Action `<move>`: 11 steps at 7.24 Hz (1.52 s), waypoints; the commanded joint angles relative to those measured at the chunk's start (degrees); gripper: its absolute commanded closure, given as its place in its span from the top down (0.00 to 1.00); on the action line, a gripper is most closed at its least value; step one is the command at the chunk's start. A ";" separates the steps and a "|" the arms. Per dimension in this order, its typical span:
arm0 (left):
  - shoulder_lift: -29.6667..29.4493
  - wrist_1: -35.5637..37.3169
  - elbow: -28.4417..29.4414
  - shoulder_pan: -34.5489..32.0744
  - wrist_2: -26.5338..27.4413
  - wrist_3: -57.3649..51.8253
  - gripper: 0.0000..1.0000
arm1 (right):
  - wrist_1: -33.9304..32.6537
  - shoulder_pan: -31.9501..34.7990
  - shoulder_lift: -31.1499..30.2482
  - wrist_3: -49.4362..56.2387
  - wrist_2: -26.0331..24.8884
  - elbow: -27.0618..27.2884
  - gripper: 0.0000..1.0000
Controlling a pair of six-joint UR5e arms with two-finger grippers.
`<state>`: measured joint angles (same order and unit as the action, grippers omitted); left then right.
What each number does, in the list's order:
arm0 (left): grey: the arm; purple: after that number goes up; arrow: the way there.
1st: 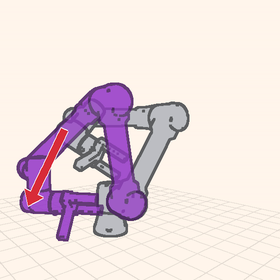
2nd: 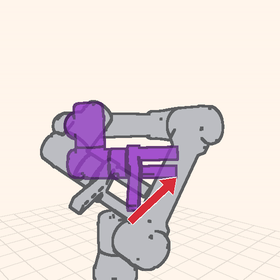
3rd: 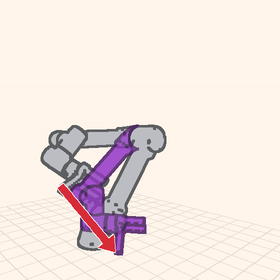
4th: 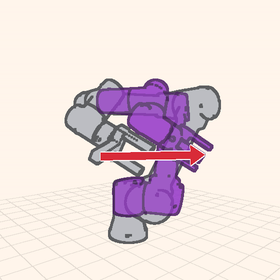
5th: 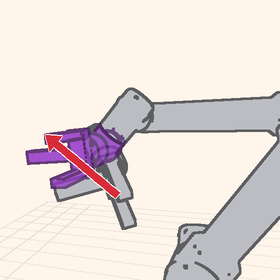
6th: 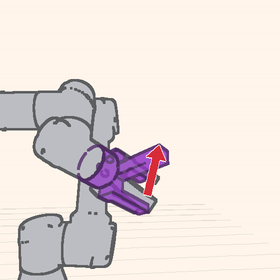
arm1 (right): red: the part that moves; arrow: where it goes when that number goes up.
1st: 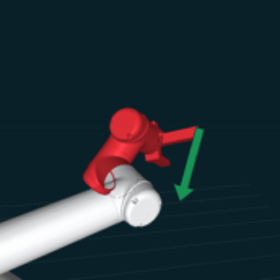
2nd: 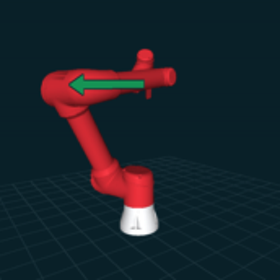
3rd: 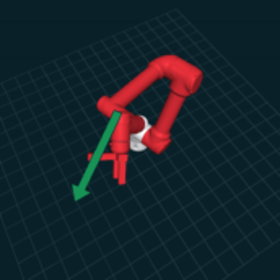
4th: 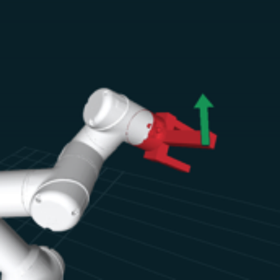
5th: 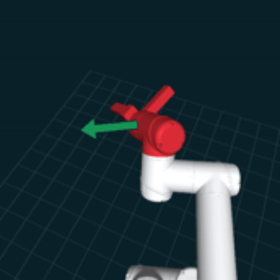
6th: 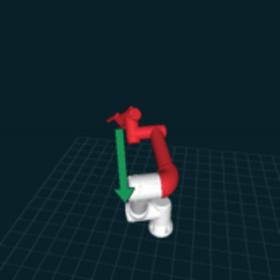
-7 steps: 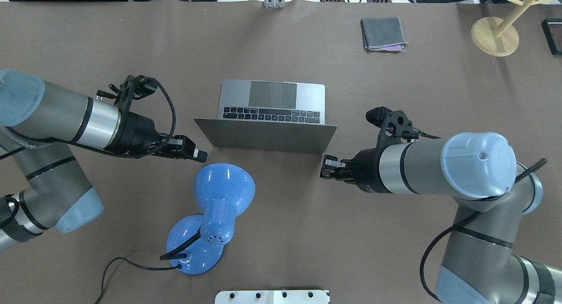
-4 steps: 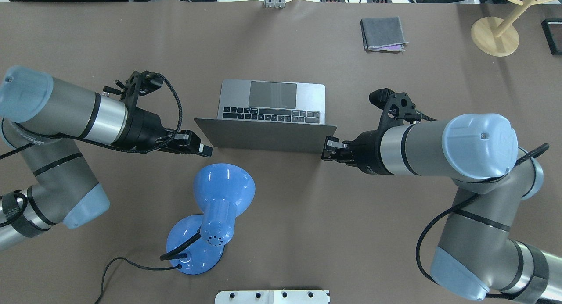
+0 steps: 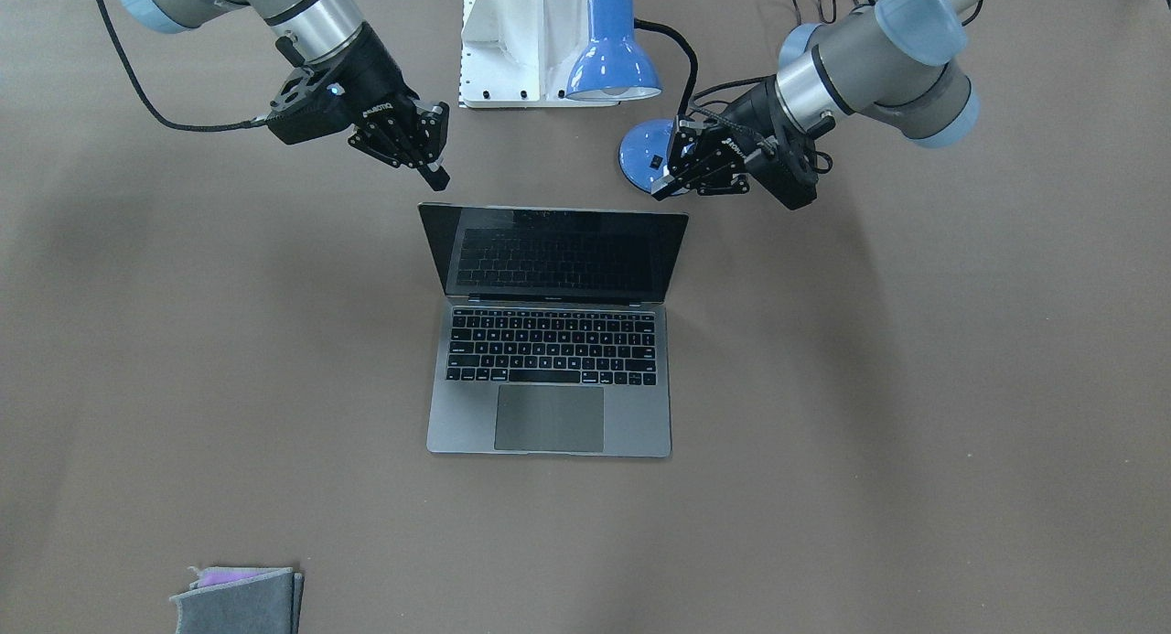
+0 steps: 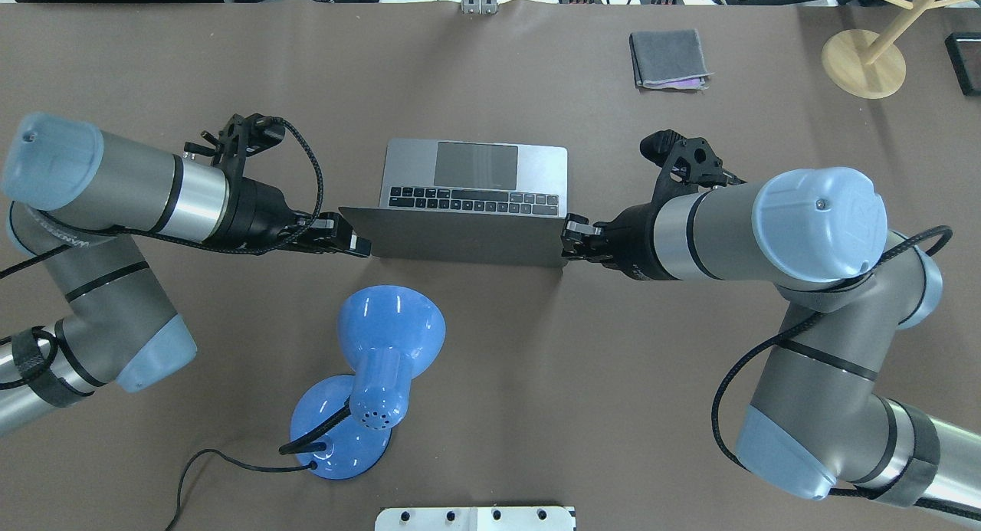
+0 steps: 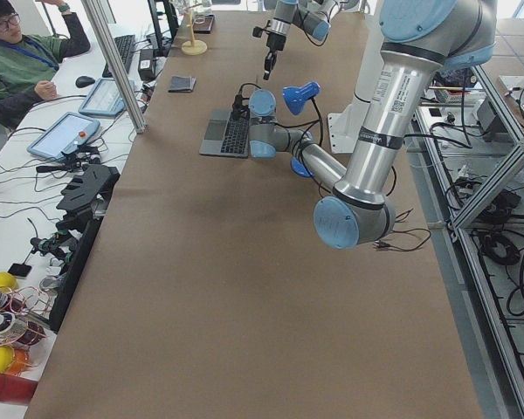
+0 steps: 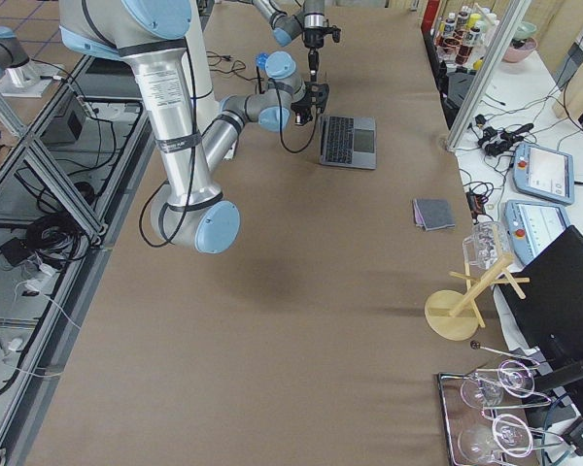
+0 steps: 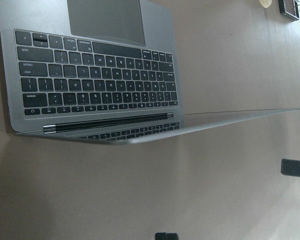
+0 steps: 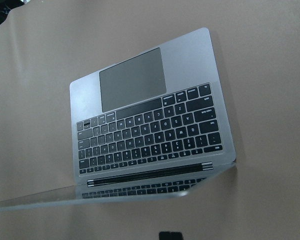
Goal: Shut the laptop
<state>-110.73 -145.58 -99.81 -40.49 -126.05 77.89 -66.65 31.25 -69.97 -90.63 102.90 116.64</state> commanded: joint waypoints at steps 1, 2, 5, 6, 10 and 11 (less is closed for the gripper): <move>-2.20 3.71 0.14 -1.16 0.54 -0.19 0.00 | -0.15 0.13 0.27 0.02 -0.24 -0.71 0.00; -2.47 4.33 0.31 -1.52 0.55 -0.28 0.00 | -0.15 0.56 0.35 0.02 -0.25 -1.06 0.00; -4.83 4.52 2.93 -3.53 0.90 -0.54 0.00 | -0.15 2.49 2.64 0.10 0.02 -3.79 0.00; -5.98 4.60 4.60 -4.24 0.90 -0.55 0.00 | 0.02 3.11 2.73 0.10 0.02 -4.31 0.00; -8.62 4.60 10.14 -6.09 1.68 -2.30 0.00 | 0.03 6.53 8.25 1.51 0.10 -12.64 0.00; -8.97 4.69 11.20 -6.09 4.12 -3.35 0.00 | 0.29 7.41 10.35 1.51 0.11 -16.15 0.00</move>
<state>-119.10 -140.95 -90.12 -46.39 -123.93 75.61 -66.53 37.51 -61.97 -89.16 102.98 104.27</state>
